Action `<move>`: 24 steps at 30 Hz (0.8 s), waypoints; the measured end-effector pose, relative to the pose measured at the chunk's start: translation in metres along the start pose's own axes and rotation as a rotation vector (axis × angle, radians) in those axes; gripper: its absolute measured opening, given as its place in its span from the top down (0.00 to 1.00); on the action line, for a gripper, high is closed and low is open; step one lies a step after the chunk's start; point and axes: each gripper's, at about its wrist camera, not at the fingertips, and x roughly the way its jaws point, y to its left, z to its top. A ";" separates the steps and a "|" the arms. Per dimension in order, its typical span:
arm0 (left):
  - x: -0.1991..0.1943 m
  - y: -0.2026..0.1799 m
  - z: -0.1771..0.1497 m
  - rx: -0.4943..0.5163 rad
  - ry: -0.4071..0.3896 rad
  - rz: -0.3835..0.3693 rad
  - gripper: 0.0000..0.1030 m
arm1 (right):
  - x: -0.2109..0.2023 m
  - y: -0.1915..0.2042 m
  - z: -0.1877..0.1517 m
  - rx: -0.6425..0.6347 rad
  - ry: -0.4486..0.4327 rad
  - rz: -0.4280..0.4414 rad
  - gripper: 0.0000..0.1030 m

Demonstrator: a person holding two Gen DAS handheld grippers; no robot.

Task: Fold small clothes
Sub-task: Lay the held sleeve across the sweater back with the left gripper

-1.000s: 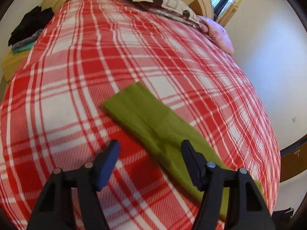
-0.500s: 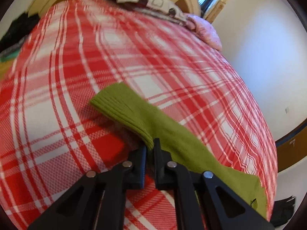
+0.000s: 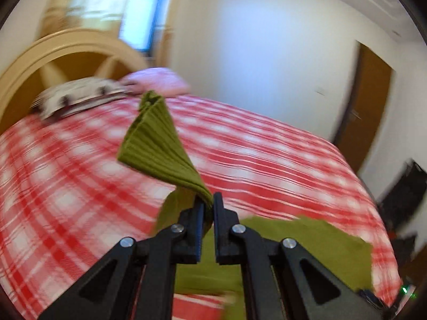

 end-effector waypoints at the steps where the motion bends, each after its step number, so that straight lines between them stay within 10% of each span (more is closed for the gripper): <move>1: 0.003 -0.020 -0.005 0.028 0.006 -0.023 0.94 | 0.000 -0.001 0.000 0.003 -0.001 0.004 0.50; 8: 0.034 -0.143 -0.075 0.230 0.109 -0.124 0.94 | 0.000 -0.003 0.000 0.015 -0.005 0.019 0.50; 15: 0.060 -0.181 -0.134 0.311 0.256 -0.136 0.93 | -0.001 -0.005 0.000 0.022 -0.007 0.026 0.50; 18: 0.062 -0.178 -0.147 0.330 0.325 -0.137 0.82 | 0.000 -0.005 0.000 0.018 -0.005 0.021 0.50; 22: 0.037 -0.147 -0.152 0.285 0.353 -0.162 0.28 | 0.001 -0.003 0.003 0.013 0.011 0.009 0.50; 24: 0.022 -0.131 -0.154 0.281 0.307 -0.132 0.27 | 0.000 -0.001 0.008 0.026 0.038 0.005 0.50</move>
